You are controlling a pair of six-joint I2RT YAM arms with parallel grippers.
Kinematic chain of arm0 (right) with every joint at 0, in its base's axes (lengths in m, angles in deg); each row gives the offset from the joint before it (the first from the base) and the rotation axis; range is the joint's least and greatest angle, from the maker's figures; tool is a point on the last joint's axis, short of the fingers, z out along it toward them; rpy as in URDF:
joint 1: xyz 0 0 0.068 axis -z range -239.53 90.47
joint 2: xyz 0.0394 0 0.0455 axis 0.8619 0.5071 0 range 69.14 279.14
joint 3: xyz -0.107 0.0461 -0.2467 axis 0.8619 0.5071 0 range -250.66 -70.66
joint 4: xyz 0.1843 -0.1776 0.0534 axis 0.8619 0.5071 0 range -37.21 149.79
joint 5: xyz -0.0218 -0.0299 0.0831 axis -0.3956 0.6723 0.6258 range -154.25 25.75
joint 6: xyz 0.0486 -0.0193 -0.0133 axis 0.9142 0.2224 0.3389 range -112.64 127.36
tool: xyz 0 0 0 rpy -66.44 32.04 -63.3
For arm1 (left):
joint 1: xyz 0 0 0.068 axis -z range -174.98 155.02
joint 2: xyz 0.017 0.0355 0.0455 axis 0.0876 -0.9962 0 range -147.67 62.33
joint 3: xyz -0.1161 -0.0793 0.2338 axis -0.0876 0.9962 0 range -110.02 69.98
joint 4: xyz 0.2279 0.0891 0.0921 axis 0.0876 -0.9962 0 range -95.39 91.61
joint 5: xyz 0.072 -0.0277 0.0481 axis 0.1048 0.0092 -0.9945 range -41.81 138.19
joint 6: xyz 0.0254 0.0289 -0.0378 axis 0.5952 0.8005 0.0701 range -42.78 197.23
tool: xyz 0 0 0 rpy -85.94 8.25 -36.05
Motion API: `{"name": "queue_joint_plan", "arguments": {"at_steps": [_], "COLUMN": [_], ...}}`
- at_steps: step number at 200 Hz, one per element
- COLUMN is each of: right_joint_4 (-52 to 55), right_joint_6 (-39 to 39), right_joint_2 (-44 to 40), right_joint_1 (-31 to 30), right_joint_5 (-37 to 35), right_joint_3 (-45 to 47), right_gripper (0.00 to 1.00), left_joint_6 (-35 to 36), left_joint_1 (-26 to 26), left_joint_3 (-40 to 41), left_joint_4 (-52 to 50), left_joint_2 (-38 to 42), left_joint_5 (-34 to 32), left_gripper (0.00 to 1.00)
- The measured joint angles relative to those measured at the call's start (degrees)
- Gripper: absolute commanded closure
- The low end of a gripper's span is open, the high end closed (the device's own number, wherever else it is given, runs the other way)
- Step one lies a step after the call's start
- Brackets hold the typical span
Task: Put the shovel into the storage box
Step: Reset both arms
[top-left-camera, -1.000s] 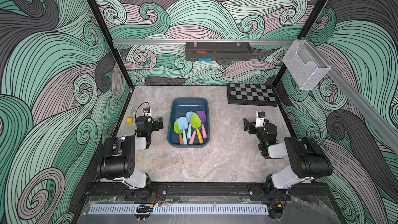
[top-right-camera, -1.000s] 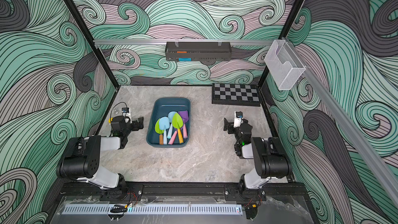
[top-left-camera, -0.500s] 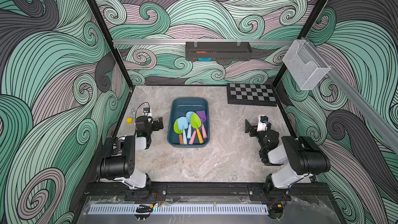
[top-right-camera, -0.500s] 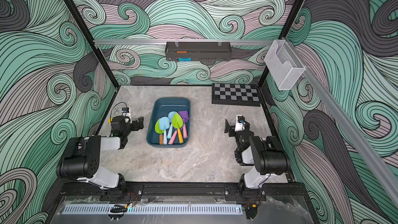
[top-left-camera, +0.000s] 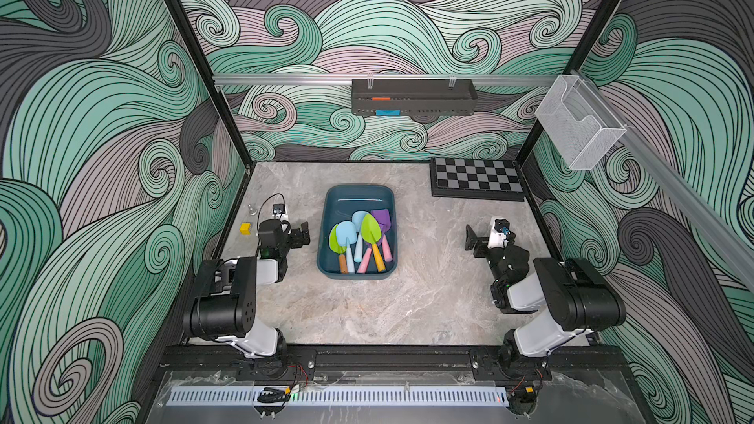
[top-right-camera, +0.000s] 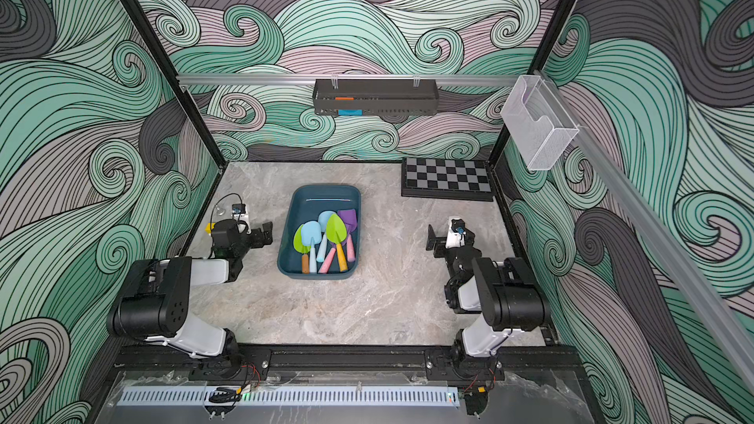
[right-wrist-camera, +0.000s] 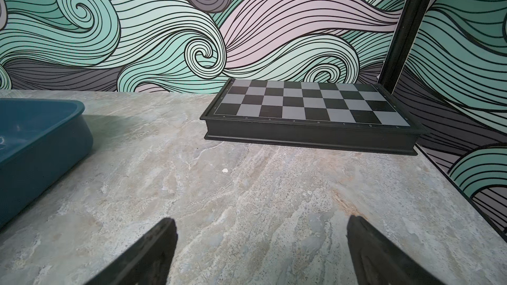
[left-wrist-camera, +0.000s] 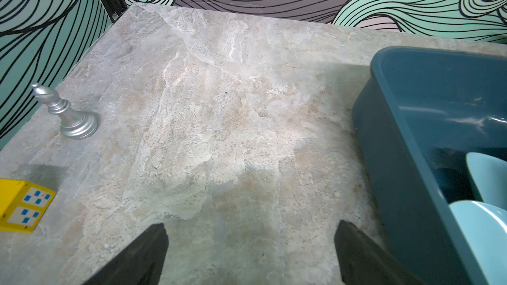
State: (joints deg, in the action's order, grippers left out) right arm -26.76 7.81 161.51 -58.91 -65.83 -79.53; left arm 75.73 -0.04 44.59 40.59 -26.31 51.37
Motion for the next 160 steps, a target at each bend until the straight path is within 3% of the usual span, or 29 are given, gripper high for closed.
{"name": "queue_joint_plan", "arguments": {"at_steps": [160], "right_joint_4": [0.0], "right_joint_6": [1.2], "right_joint_2": [0.0], "right_joint_1": [0.0], "right_joint_5": [-2.5], "right_joint_3": [0.0], "right_gripper": [0.01], "left_joint_6": [0.0], "left_joint_1": [0.0], "left_joint_3": [0.0], "left_joint_4": [0.0], "left_joint_2": [0.0], "left_joint_5": [-0.2], "left_gripper": [0.01]}}
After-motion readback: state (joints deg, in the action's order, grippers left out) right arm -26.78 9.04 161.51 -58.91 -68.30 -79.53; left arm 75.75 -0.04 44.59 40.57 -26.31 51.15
